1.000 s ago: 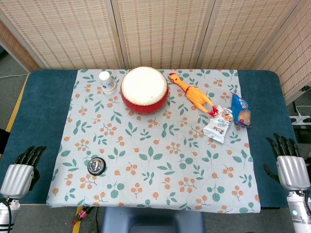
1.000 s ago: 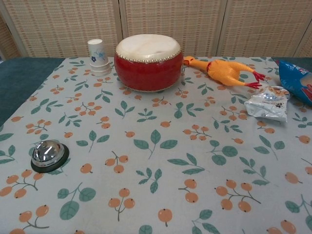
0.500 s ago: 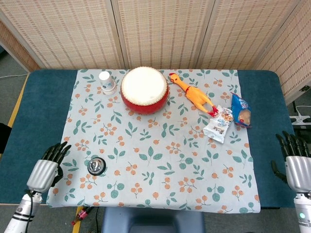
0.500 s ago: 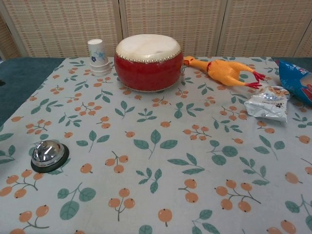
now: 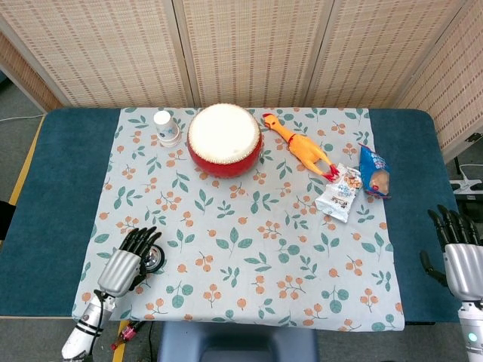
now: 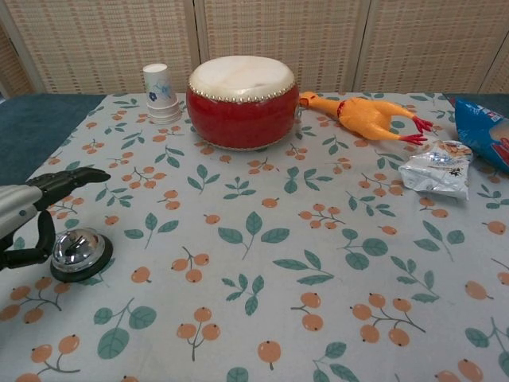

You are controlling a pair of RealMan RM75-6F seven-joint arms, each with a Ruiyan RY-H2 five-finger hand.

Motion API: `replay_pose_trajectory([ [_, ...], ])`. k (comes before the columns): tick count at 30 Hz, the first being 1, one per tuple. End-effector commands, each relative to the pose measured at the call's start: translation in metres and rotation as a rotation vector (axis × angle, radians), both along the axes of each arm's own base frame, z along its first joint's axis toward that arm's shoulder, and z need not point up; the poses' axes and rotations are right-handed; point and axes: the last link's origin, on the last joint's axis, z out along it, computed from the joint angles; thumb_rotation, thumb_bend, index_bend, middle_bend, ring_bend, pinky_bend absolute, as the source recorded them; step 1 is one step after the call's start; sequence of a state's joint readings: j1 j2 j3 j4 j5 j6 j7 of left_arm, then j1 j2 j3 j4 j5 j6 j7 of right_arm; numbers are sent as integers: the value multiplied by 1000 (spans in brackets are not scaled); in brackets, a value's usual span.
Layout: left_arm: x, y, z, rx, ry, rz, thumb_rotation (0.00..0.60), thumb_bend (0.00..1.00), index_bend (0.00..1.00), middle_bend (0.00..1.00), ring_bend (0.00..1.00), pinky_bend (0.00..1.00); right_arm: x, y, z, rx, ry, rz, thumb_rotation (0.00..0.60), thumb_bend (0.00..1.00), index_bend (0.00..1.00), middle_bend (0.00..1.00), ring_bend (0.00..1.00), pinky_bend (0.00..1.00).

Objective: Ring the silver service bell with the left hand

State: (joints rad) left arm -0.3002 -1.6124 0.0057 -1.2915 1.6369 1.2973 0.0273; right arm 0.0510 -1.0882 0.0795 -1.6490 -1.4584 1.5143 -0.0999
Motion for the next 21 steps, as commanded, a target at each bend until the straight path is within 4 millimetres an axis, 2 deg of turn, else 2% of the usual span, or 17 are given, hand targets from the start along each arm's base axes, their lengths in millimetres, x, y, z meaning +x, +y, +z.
replay_pose_trajectory([
  [1, 2, 1, -15, -40, -6, 5, 600, 1000, 0, 0, 0, 62, 0, -1, 0, 1, 1, -2, 600, 370, 59, 0, 0, 0],
  [7, 0, 1, -34, -54, -32, -12, 600, 1000, 0, 0, 0, 60, -1, -2, -1, 17, 1, -14, 600, 370, 59, 0, 0, 0],
  [15, -15, 4, -61, -107, -56, 7, 600, 1000, 0, 0, 0, 60, -1, -2, -3, 37, 6, -13, 600, 370, 59, 0, 0, 0],
  [21, -25, 5, -66, -110, -59, 28, 600, 1000, 0, 0, 0, 60, -1, -3, -3, 37, 3, -15, 600, 370, 59, 0, 0, 0],
])
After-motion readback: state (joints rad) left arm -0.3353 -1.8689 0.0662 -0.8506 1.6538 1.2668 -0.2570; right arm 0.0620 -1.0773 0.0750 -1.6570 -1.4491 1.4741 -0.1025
